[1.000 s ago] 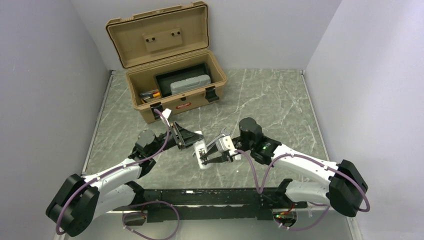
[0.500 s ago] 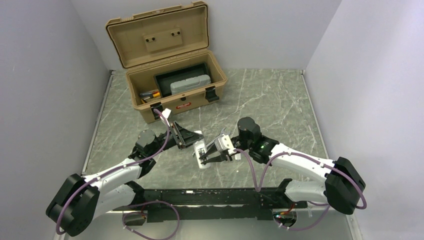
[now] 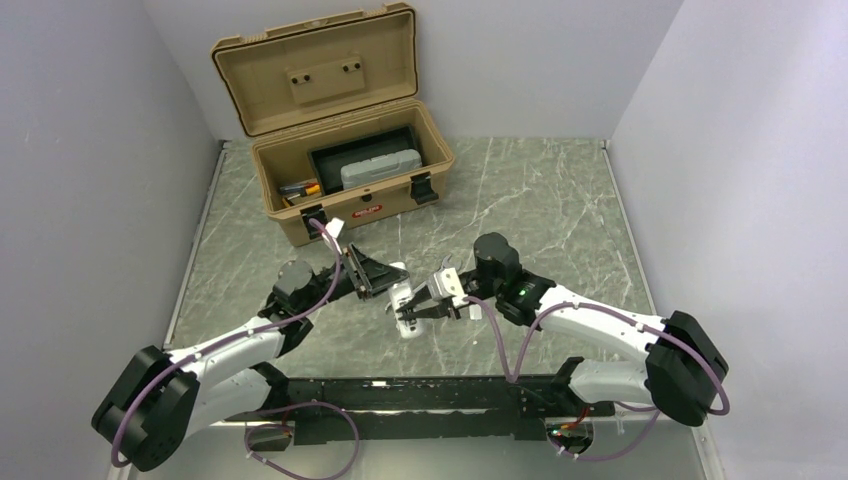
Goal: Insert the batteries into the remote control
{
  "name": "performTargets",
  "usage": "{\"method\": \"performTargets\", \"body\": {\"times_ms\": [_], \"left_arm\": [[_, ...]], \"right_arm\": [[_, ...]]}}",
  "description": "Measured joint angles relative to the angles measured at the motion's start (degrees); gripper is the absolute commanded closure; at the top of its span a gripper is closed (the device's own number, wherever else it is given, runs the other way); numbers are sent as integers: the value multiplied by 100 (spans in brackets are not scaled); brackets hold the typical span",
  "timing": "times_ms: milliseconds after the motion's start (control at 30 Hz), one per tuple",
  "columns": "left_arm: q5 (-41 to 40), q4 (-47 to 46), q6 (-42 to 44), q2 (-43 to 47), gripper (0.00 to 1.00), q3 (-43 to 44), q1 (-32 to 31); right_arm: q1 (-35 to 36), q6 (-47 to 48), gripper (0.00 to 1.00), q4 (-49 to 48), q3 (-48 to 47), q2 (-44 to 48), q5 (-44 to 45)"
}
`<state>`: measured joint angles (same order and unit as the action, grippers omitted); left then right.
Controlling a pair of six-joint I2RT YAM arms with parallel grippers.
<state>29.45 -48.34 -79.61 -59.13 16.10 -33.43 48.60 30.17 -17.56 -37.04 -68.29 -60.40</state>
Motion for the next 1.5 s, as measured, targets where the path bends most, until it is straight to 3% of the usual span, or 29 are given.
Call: {"method": "performTargets", "body": {"times_ms": [500,867,1133,1233,1367,1500], "left_arm": [[2,17,-17,-81,100,0,-142],[24,-184,-136,-122,100,2,-177],[229,-280,-208,-120,100,4,-264],[243,-302,-212,-120,100,4,-267],[269,-352,-212,-149,100,4,-267],[271,-369,-184,-216,100,13,-267]], "right_arm": [[-31,-61,79,-468,52,-31,332],[-68,-863,59,-953,387,378,437],[-149,-2339,51,-1963,876,1062,1239],[-149,-3062,48,-1915,927,1377,1753],[-149,-4068,44,-1158,776,1753,2656],[-149,-5106,33,-76,402,1930,3534]]}}
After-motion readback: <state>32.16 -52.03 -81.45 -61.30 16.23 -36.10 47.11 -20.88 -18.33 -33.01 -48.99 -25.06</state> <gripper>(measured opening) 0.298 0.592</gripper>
